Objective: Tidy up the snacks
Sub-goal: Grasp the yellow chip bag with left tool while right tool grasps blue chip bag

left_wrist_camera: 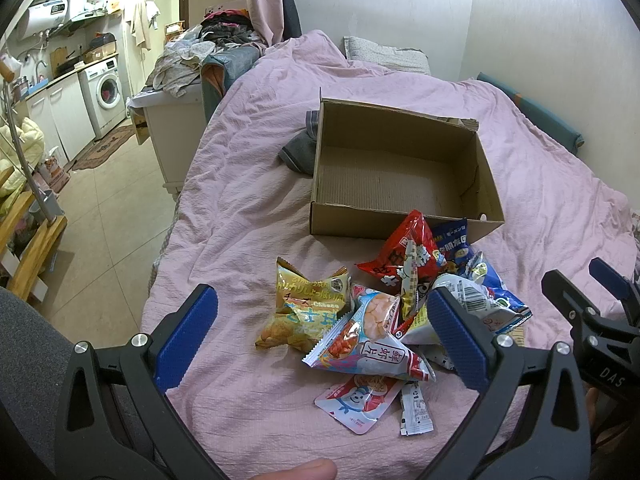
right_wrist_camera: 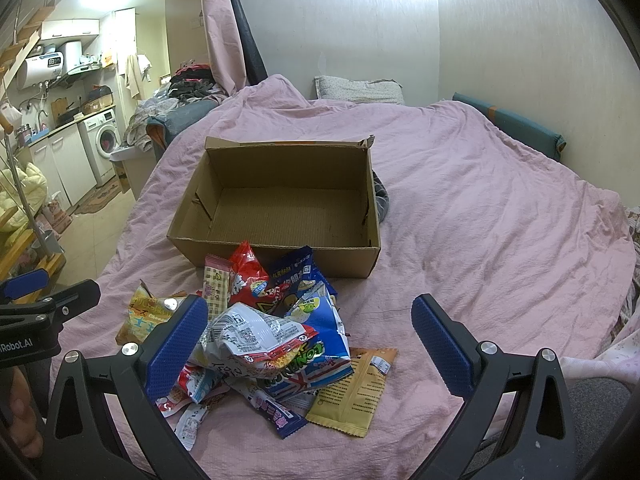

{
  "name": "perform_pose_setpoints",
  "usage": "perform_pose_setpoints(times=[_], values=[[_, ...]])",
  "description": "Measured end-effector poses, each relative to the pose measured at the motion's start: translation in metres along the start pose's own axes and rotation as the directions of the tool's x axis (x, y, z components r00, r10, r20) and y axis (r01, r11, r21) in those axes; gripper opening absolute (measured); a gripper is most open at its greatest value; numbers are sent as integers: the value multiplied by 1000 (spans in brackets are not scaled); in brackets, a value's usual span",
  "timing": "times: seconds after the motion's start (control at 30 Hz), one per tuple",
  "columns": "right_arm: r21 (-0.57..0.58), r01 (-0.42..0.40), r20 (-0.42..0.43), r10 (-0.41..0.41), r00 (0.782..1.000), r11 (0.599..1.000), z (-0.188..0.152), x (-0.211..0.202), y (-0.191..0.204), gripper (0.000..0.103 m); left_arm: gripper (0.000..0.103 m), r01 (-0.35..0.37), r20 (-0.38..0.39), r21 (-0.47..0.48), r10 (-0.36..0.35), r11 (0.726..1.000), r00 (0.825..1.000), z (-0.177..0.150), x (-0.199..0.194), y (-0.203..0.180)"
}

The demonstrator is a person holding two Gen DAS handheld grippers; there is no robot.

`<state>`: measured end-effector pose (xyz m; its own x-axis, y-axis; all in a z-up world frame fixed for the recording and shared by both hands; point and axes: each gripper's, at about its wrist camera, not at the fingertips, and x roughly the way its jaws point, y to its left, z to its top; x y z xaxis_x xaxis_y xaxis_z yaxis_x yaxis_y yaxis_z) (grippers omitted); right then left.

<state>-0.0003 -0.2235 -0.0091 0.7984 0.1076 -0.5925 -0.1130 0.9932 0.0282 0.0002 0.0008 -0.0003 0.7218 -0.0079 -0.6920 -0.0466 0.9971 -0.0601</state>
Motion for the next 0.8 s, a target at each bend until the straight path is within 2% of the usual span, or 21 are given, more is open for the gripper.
perform_pose_setpoints(times=[0.2,0.3,0.4,0.47,0.57,0.63,0.7,0.8], values=[[8,-8,-4,8,1000,1000,0,0,-1,103,103,3,-9,1,-3,1000,1000,-2,2,3],[79,-72,-50,76,996,994,5,3,-10,103,103,-3,-54,3,3,1000,999,2,11,11],[164,-131,-113,151,982,978,14,10,-26,103,103,-29,-126,-3,29,1000,992,15,26,15],[224,-157,-167,197,966,962,22,19,-37,103,103,-32,-193,-30,25,999,981,23,38,21],[338,-199,-263,296,918,920,24,39,-54,103,103,-40,-272,-52,24,998,962,31,57,31],[380,-196,-292,318,902,904,24,50,-63,103,103,-45,-326,-80,17,996,945,37,71,39],[391,-183,-310,316,897,902,24,57,-70,103,103,-45,-376,-118,-3,992,926,41,85,47],[385,-163,-320,298,899,908,24,65,-77,103,103,-42,-463,-148,-32,988,886,44,110,56]])
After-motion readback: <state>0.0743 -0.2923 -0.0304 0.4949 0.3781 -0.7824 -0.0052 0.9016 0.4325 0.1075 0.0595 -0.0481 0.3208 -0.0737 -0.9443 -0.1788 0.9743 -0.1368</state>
